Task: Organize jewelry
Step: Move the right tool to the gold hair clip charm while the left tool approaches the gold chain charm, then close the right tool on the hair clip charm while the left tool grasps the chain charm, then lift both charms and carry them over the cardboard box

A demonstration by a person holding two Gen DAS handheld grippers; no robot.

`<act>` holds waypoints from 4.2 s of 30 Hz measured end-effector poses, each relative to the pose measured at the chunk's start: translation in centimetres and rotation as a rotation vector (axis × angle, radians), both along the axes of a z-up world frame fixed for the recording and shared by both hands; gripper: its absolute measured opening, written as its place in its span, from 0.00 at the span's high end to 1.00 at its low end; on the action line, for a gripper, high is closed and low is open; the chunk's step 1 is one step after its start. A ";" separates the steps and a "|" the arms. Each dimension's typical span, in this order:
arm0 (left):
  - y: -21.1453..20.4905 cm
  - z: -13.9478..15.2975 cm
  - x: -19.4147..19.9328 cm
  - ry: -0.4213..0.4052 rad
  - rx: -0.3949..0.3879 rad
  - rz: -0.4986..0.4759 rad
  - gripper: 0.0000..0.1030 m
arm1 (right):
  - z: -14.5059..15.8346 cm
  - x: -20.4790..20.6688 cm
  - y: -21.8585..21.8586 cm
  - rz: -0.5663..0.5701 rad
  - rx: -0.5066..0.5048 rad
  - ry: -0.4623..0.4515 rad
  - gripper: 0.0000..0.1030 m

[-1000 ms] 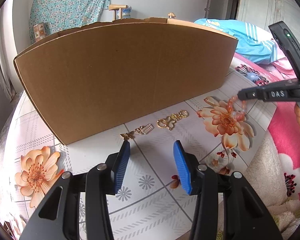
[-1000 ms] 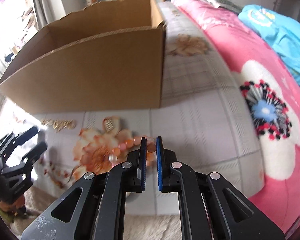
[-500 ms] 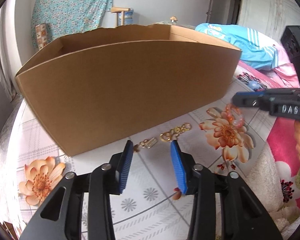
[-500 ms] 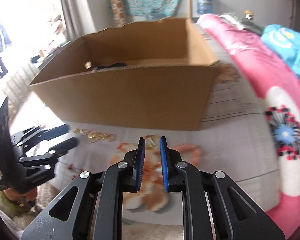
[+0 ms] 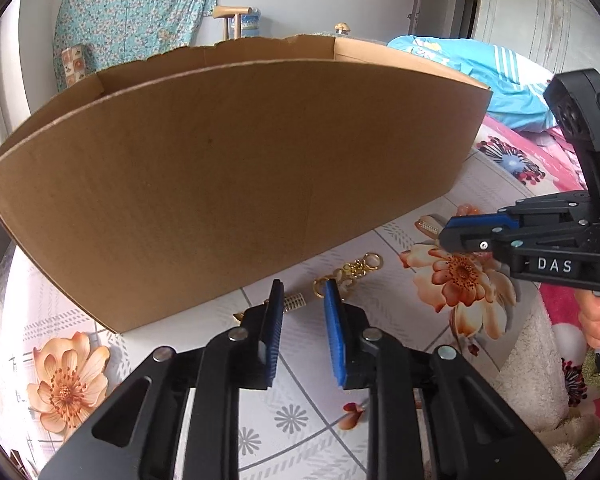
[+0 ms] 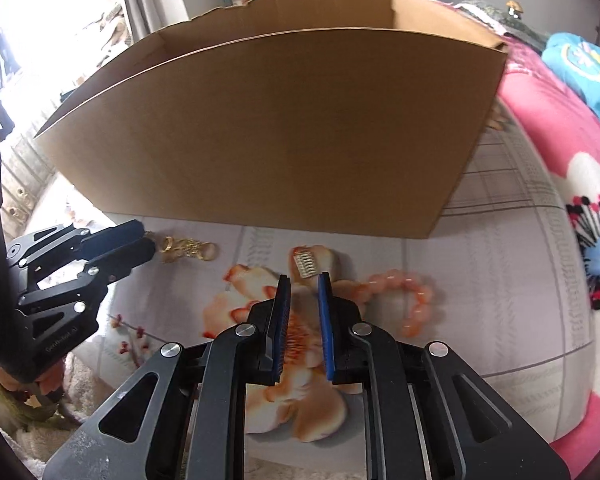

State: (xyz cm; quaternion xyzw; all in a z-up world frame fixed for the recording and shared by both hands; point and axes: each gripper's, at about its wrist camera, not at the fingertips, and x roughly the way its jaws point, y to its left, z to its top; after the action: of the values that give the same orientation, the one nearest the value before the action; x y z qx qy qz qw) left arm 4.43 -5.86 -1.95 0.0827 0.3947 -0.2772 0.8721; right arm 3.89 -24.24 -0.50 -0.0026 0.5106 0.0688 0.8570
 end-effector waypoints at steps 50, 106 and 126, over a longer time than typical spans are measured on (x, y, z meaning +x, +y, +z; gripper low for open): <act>2.7 0.7 -2.3 0.131 -0.205 -0.023 0.85 | 1.6 -3.0 -0.4 0.000 0.064 -0.041 0.72; 1.1 -0.3 -3.0 0.031 0.028 0.016 0.96 | 0.0 0.7 -0.1 0.201 -0.112 0.010 0.96; 1.4 0.6 -3.1 0.013 -0.016 0.014 0.96 | 1.6 -0.3 -1.1 0.125 0.071 -0.017 0.98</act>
State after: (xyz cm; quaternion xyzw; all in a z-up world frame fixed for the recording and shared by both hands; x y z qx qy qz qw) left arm 1.31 -4.49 -1.38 0.0712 0.3989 -0.2748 0.8720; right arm 3.63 -25.38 1.11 -0.0046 0.4995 0.1405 0.8548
